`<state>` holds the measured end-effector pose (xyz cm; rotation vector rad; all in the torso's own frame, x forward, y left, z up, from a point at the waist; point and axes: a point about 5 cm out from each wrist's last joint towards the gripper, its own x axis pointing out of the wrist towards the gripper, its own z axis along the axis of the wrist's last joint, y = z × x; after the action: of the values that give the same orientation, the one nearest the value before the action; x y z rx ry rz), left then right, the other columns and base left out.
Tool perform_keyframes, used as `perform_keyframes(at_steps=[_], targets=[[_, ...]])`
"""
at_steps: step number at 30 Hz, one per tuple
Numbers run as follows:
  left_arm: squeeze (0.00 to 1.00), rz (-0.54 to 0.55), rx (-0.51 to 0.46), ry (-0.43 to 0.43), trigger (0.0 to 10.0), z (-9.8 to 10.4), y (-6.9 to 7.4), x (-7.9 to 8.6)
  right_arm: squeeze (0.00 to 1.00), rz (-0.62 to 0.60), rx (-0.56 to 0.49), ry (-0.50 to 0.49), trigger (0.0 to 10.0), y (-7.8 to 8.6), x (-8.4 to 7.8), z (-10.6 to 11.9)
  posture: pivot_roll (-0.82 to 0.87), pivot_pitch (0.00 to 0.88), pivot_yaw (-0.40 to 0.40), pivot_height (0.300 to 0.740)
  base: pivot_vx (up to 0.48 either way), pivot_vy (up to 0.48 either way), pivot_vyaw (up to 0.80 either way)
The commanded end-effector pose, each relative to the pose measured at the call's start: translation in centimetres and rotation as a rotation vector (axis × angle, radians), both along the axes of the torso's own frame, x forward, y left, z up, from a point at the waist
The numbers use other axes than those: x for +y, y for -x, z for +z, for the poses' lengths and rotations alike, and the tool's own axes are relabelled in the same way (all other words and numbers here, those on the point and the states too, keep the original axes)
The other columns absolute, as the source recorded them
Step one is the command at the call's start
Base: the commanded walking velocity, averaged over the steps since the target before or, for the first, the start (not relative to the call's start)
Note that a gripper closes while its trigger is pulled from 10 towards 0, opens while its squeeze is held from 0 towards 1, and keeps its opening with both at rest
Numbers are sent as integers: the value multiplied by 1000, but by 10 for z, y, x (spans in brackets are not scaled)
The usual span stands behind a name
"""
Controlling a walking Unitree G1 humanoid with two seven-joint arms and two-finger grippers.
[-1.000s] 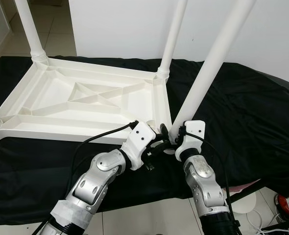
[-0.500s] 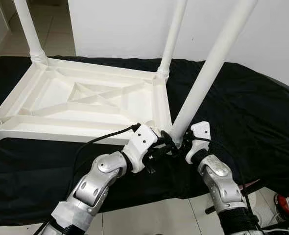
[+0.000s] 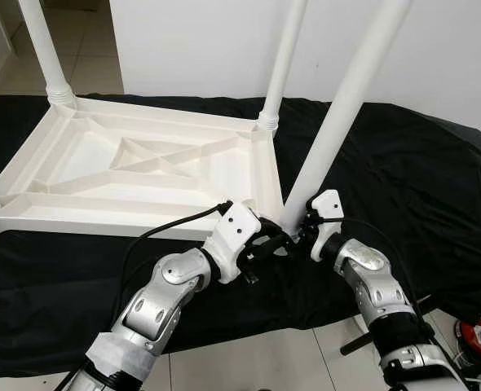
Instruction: Building children table
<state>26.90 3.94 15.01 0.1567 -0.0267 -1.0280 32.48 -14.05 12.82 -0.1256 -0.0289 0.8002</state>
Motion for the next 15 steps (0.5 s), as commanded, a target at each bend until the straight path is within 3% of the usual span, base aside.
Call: perform_keyframes(at_steps=[1,15], targets=[[0,-27,26,-15,10000,-5,4,-2,0,52,25,34,0,1,3,-6,80,38,-112,740,0,0,0],[0,-34,36,-6,10000,-6,6,1,0,89,50,39,0,4,-2,-17,77,40,-116,740,0,0,0]])
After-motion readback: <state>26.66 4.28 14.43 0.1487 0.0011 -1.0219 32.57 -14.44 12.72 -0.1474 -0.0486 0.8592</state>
